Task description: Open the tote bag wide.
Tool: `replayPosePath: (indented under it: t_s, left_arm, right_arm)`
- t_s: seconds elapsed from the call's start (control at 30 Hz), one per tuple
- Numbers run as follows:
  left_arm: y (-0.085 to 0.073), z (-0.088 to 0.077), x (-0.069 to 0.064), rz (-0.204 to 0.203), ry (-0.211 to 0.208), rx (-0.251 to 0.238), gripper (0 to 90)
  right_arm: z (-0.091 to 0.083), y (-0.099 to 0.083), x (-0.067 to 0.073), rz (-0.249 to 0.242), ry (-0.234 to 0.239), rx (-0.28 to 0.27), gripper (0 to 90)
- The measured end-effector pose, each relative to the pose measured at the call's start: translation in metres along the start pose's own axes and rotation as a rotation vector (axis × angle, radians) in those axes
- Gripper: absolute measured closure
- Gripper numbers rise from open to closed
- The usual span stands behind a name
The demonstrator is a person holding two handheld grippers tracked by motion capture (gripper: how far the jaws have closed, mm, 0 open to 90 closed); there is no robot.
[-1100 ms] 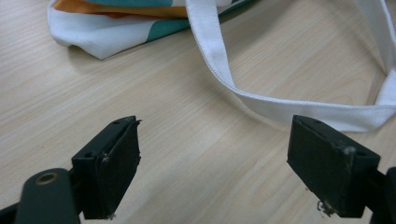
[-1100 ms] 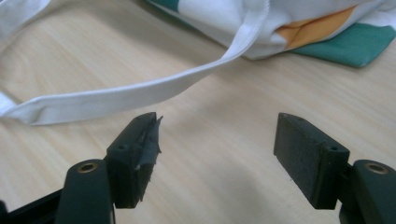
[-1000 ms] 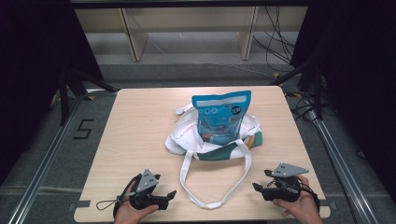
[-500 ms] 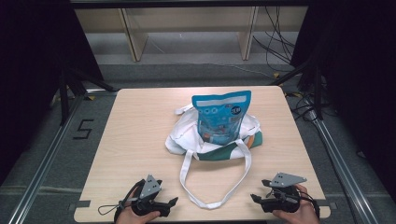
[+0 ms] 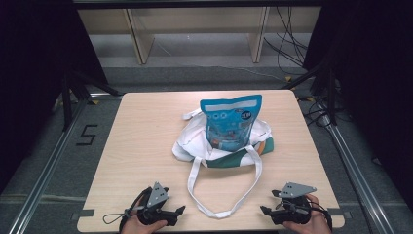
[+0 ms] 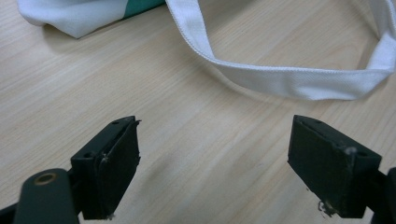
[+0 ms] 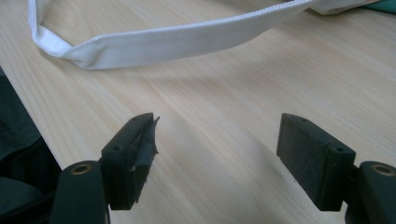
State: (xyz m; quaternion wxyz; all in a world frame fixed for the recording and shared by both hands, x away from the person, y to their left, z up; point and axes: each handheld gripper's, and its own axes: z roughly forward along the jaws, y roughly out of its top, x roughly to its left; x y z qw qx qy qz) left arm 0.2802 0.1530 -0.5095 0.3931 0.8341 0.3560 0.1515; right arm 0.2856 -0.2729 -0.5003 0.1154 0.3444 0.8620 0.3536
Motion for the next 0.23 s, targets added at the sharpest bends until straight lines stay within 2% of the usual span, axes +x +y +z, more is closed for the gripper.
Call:
replayPosePath:
  t_s: [0.03,0.1,0.17,0.2,0.23]
  left_arm:
    - [0.0005,-0.0006,0.0010,0.014,0.004,0.003,15.8]
    - [0.0000,0.0003,0.0017,-0.021,-0.003,-0.013,15.8]
    - [0.0005,-0.0007,0.0022,-0.030,-0.011,-0.011,15.8]
    - [0.0007,-0.0008,0.0030,-0.037,-0.012,-0.012,15.9]
    - [0.0005,-0.0009,0.0047,-0.030,0.000,-0.014,15.8]
  right_arm:
    - [0.0000,0.0000,0.0005,0.006,0.002,0.004,29.1]
    - [0.0000,0.0002,0.0004,0.004,0.003,0.003,29.1]
    - [0.0009,0.0004,-0.0005,-0.009,0.008,0.002,29.1]
    - [0.0007,0.0002,0.0002,0.001,0.001,0.006,29.1]
    - [0.0002,0.0001,0.0003,0.000,-0.009,0.002,29.1]
